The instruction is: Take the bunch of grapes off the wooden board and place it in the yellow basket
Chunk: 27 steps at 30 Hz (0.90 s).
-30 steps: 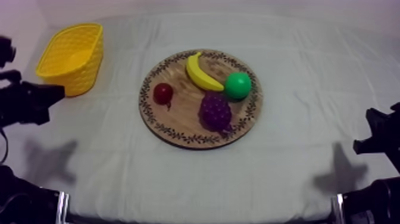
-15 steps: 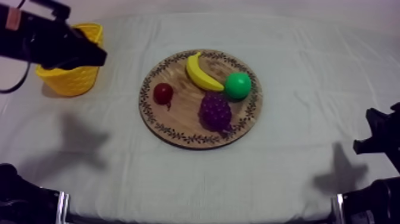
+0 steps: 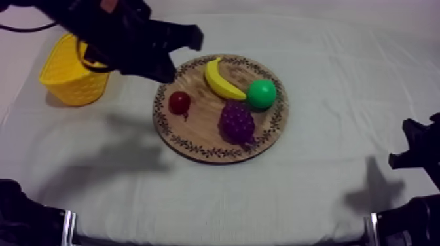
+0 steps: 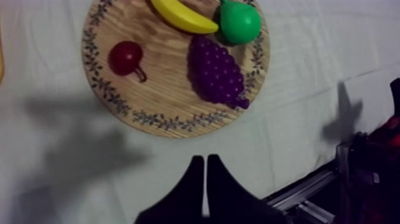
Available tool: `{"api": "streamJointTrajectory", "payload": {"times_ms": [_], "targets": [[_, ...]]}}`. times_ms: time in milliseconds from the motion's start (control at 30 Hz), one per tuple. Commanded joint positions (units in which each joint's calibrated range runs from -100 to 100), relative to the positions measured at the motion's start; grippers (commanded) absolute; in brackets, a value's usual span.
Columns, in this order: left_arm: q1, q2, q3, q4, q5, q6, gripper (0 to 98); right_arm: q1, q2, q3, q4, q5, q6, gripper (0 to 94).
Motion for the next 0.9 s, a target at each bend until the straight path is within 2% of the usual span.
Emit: {"api": "streamJointTrajectory", "payload": {"times_ms": [0,167,600,867], "targets": [[0.38,3.39,-2.96,0.48,0.1,0.04,0.0,-0.02,0.0,-0.04,-0.02,0.02,0.01,0.3],[1.78,8.6,-9.77,1.18,1.49,0.34,0.0,-0.02,0.0,-0.04,-0.02,0.02,0.01,0.3],[3.77,20.13,-25.29,0.46,9.46,2.14,1.0,-0.02,0.0,-0.04,-0.02,0.02,0.01,0.3],[3.71,24.99,-29.68,0.31,10.51,2.16,3.6,-0.02,0.0,-0.04,-0.02,0.02,0.01,0.3]]}}
